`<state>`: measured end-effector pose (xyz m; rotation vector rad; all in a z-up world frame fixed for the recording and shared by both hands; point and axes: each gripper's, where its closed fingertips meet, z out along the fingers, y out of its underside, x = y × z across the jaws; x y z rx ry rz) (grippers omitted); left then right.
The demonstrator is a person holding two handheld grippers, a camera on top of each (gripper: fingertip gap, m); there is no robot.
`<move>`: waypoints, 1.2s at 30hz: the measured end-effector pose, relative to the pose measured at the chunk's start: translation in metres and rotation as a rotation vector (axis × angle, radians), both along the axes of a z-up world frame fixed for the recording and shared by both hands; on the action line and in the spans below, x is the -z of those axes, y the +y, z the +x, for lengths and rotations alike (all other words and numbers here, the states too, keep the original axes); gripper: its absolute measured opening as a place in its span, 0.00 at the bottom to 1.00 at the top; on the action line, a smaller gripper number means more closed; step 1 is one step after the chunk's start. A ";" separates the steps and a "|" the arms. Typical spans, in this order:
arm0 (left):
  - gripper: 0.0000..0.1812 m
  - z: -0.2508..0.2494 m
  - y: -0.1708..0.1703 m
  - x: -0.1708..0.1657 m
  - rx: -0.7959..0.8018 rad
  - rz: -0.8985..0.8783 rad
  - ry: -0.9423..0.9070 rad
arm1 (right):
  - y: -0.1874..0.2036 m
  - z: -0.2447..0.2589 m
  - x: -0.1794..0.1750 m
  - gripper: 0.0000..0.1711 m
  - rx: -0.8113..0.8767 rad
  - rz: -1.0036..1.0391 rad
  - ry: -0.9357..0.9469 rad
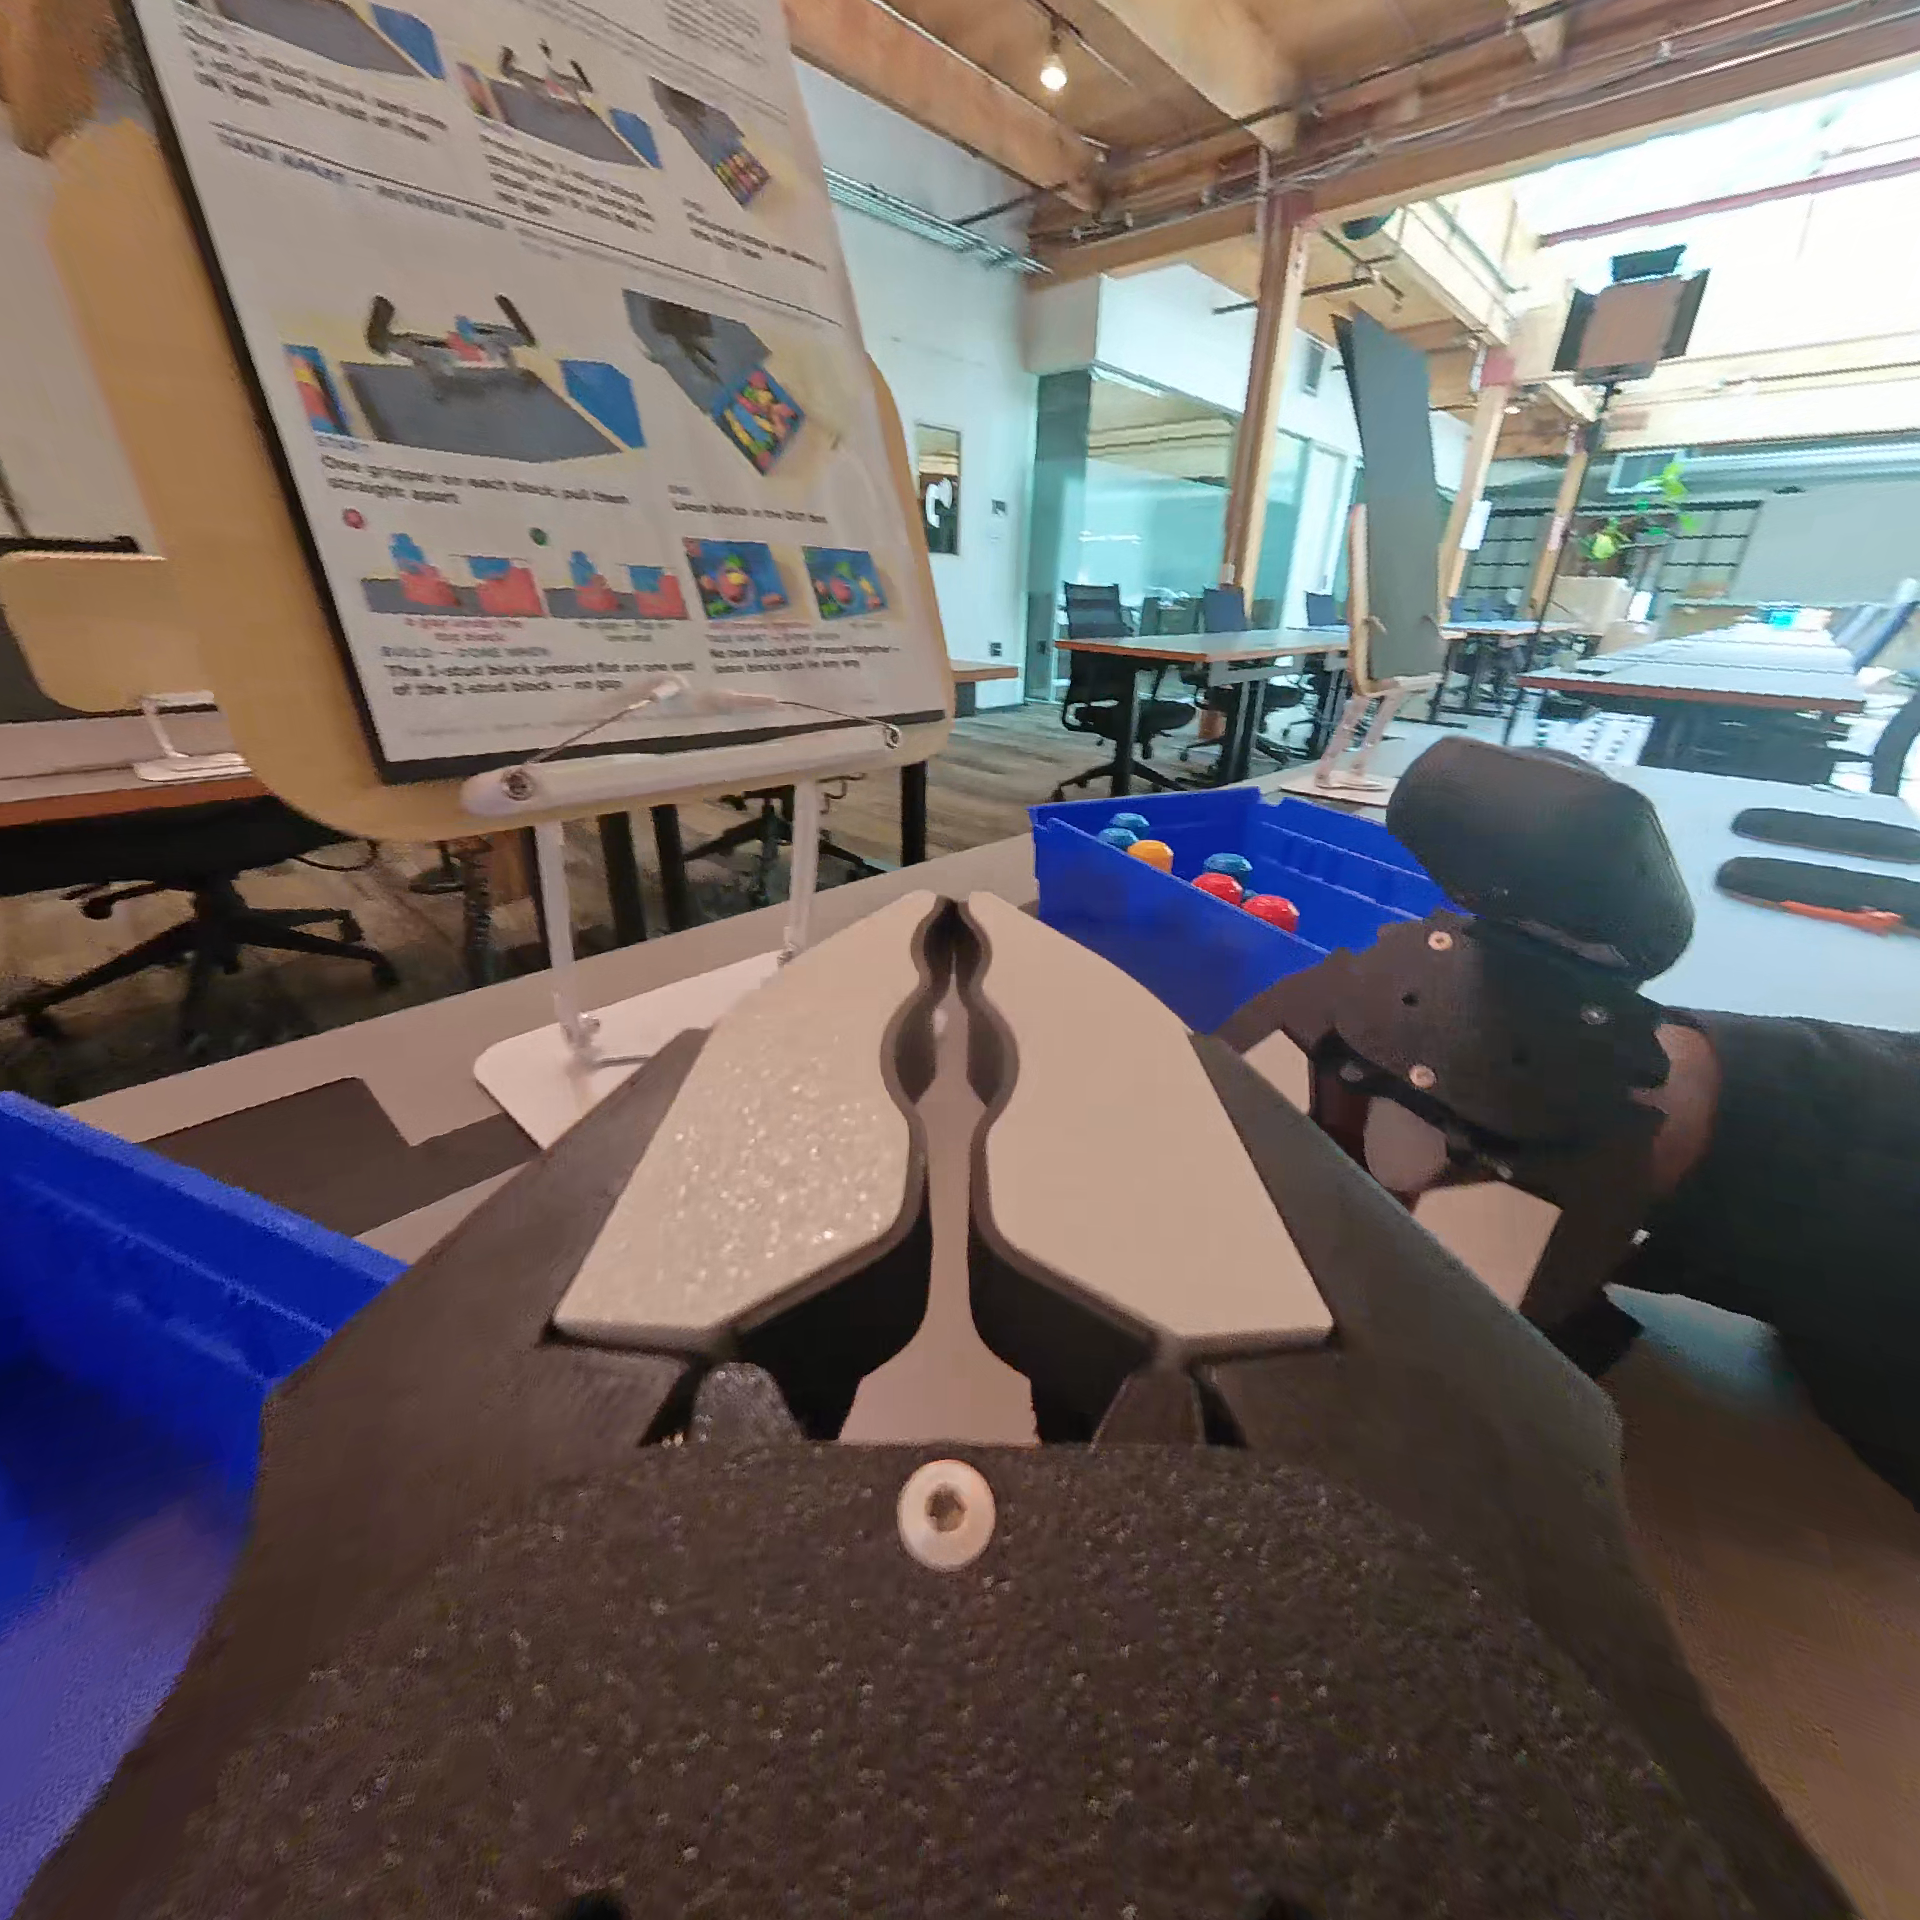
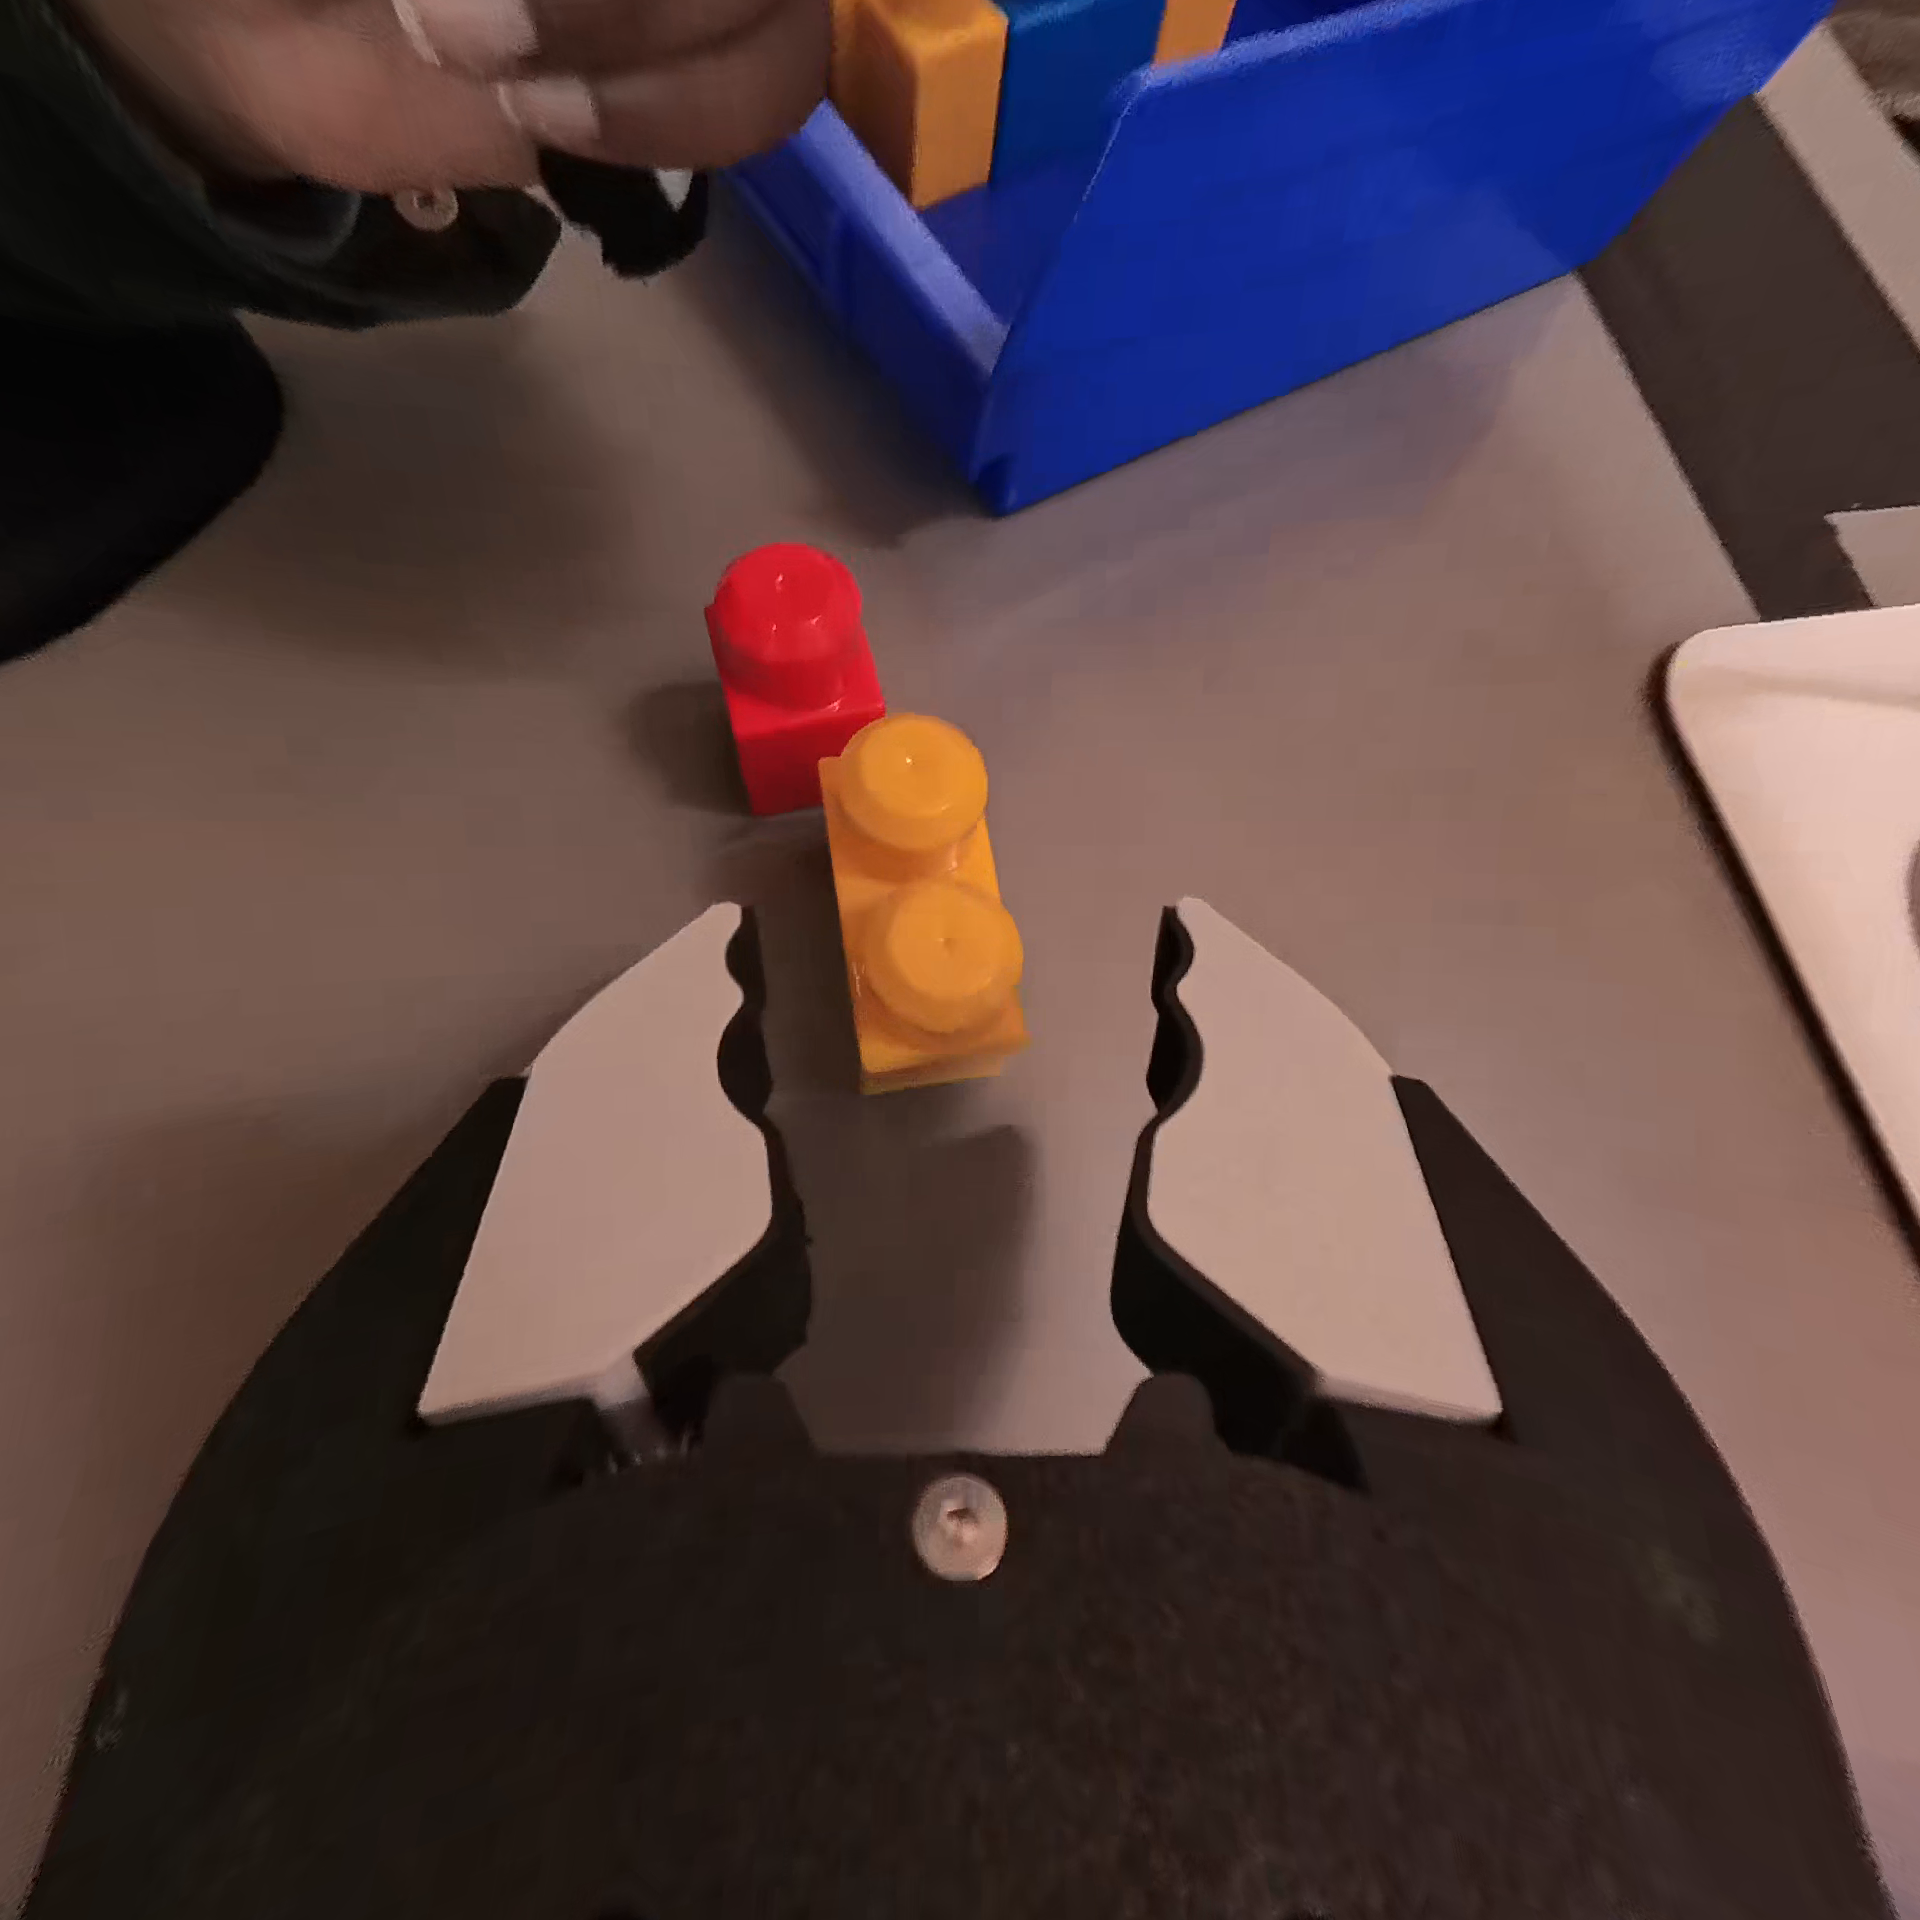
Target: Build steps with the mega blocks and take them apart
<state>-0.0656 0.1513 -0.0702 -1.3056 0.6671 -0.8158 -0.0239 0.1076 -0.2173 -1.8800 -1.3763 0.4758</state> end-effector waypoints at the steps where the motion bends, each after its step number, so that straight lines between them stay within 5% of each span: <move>1: 0.00 0.000 0.001 0.001 -0.017 0.012 0.001 | 0.000 -0.002 0.004 0.43 -0.006 -0.004 -0.018; 6: 0.00 0.006 0.001 0.012 -0.025 0.014 0.037 | 0.000 -0.011 0.022 0.43 -0.017 -0.018 -0.074; 9: 0.00 0.007 0.000 0.014 -0.028 0.022 0.048 | -0.003 -0.012 0.024 0.22 -0.041 -0.020 -0.076; 11: 0.00 0.006 0.000 0.015 -0.028 0.021 0.043 | -0.001 -0.008 0.019 0.21 -0.033 -0.010 -0.060; 24: 0.04 0.019 -0.022 0.005 0.130 -0.016 -0.062 | 0.005 0.043 -0.143 0.21 0.000 -0.005 1.062; 30: 0.19 0.040 -0.049 0.003 0.357 -0.111 -0.127 | -0.004 0.040 -0.151 0.21 -0.065 -0.070 1.176; 36: 0.27 0.048 -0.058 0.004 0.421 -0.139 -0.144 | -0.019 0.016 -0.144 0.21 -0.142 -0.122 1.139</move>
